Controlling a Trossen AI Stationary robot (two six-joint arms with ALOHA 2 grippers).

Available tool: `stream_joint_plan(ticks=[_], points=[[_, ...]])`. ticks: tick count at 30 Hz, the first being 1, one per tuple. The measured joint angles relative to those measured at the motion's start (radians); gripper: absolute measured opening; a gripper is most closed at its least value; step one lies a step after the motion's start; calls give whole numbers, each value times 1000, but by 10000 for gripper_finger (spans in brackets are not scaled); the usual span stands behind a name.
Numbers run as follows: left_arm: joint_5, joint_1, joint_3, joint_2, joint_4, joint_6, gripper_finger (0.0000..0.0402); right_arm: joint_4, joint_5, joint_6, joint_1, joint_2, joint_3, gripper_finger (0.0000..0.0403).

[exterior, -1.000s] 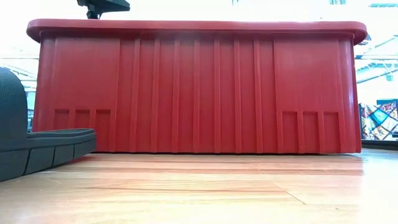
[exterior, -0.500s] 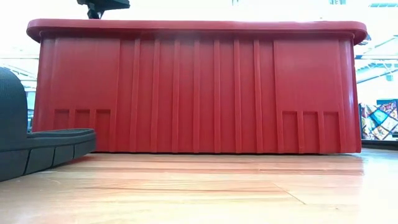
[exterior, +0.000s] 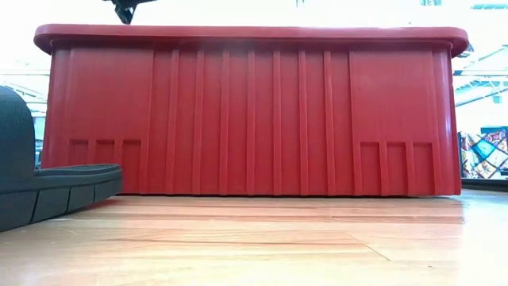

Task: Pick and place slides into bin
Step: Put the right slide into the bin

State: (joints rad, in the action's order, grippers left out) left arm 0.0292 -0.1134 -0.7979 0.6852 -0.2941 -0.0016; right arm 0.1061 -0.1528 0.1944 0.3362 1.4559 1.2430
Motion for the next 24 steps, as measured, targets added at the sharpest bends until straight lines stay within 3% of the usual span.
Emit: stream_joint_plan(ticks=[12, 24], points=[[-4, 101, 0, -4, 95, -132, 26, -226, -60, -96, -12, -40, 0, 0], [-200, 203, 0, 2, 259, -152, 26, -212, -61, -244, -14, -29, 0, 0]])
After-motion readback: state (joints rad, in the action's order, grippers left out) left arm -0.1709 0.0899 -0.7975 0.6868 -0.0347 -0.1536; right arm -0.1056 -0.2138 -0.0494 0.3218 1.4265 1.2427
